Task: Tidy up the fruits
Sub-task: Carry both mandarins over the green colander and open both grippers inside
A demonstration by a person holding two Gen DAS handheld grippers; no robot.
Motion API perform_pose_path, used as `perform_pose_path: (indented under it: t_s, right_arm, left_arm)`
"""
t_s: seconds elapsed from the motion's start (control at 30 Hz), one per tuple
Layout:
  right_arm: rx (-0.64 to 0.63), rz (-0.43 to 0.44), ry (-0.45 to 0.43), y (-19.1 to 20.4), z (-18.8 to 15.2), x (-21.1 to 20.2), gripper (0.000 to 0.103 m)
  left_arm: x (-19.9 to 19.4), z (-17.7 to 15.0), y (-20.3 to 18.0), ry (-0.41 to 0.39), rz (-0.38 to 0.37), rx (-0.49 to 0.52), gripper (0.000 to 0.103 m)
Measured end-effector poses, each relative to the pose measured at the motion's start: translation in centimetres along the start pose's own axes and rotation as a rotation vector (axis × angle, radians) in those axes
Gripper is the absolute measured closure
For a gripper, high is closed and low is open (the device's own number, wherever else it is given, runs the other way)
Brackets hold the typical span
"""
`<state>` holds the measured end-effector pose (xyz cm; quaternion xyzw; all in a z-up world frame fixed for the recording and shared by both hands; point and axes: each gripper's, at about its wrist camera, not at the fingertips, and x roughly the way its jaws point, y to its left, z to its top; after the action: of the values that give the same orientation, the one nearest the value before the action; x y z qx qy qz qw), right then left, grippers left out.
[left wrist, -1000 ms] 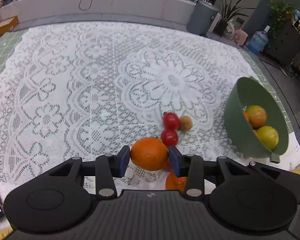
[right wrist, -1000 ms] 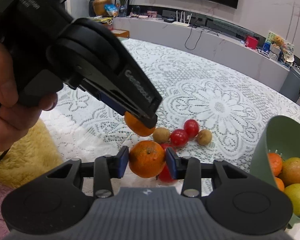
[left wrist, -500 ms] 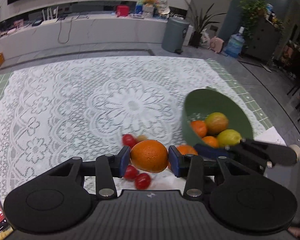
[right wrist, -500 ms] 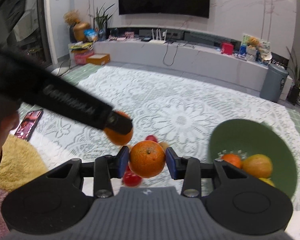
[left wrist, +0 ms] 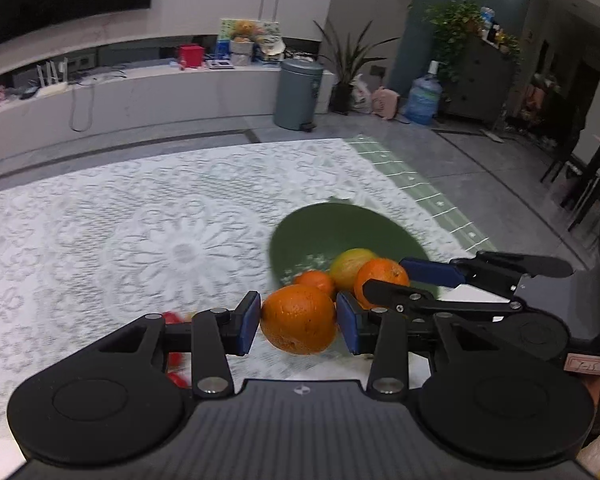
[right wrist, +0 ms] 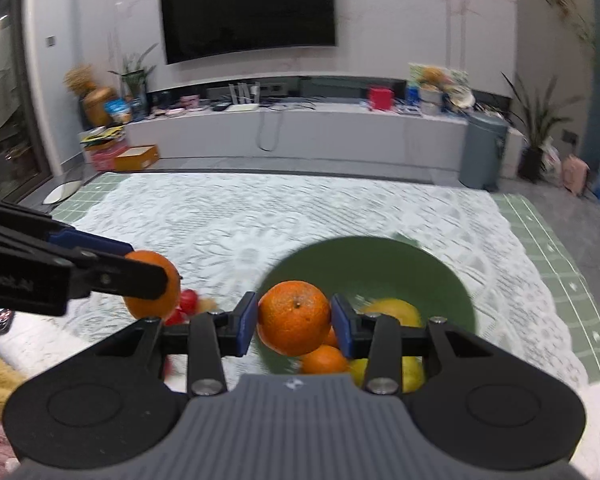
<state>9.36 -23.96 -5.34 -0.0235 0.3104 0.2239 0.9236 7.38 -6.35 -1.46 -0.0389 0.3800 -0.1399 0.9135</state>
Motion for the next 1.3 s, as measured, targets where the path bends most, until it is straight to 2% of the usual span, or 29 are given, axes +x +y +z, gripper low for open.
perform_pose_path:
  t_s: [0.2,0.33,0.57,0.87,1.13,1.3]
  right_arm:
    - [0.054,-0.046,0.028,-3.6,-0.2,0.6,0.065]
    - [0.124,-0.047,0.059,-5.2,-0.1,1.6,0.065]
    - [0.124,-0.113,0.137,-6.8,0.5,4.5,0.065]
    - [0.081,-0.151,0.162,-6.9,0.8,6.6,0.065]
    - [0.033,-0.186,0.157,-6.9,1.4,7.5,0.065]
    - [0.024,-0.185,0.167,-7.0,1.6,7.6,0.065]
  left_arm:
    - [4.4,1.6,-1.9,0.038,-0.046,0.067,0.056]
    - [7.0,2.2,-2.1,0.076,-0.083,0.094,0.056]
    - [10.2,2.3,-1.5,0.124,-0.084,0.124,0.056]
    - [12.8,1.7,-1.7,0.197,-0.086,0.21,0.056]
    - [13.9,1.9,-0.8,0.235,-0.084,0.208,0.056]
    - [13.8,1.5,-0.7,0.249,-0.092,0.244,0.056]
